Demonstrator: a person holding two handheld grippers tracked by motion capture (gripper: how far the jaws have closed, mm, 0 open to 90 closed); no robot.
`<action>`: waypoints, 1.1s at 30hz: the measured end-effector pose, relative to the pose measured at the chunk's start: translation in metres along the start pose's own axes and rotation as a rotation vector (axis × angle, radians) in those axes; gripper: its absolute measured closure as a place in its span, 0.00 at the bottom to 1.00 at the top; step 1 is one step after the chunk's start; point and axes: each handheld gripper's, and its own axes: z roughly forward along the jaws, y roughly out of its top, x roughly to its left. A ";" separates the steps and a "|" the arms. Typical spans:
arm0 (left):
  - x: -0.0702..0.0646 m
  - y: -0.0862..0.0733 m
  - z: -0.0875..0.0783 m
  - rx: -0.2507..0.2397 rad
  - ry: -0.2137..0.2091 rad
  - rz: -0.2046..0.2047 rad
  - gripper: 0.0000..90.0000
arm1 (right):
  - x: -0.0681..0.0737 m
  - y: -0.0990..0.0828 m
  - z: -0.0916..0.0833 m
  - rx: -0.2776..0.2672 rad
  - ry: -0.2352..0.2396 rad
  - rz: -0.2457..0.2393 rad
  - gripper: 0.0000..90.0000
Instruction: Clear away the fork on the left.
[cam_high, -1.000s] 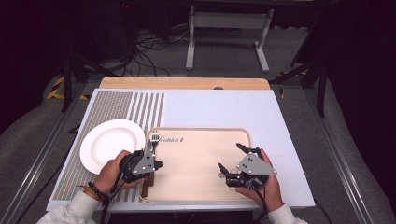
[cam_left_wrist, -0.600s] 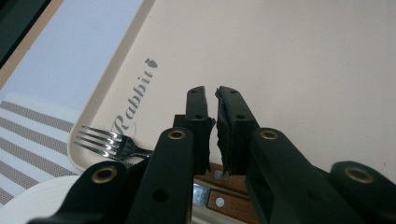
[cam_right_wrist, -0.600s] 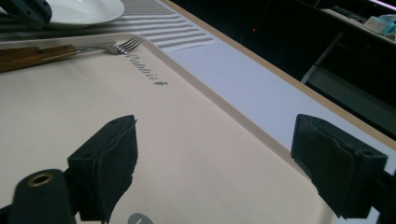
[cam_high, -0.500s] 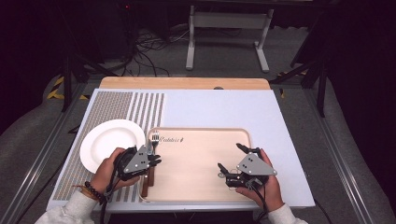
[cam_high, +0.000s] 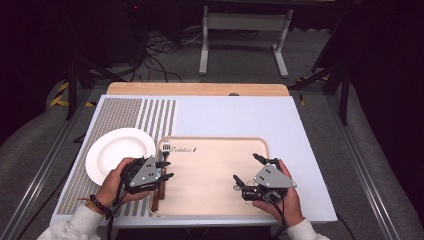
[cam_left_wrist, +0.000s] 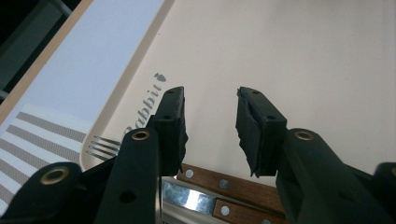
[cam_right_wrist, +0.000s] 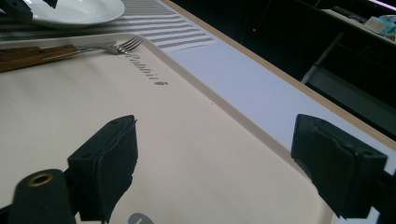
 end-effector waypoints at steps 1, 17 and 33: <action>0.000 0.000 0.000 -0.002 0.005 -0.001 0.68 | 0.000 0.000 0.000 0.000 0.000 0.000 0.17; 0.000 0.000 -0.001 -0.031 0.043 -0.021 0.46 | 0.000 0.000 0.000 0.002 0.002 -0.001 0.17; 0.000 0.000 0.000 -0.072 0.022 -0.059 0.12 | 0.001 0.000 0.001 0.006 0.008 -0.006 0.17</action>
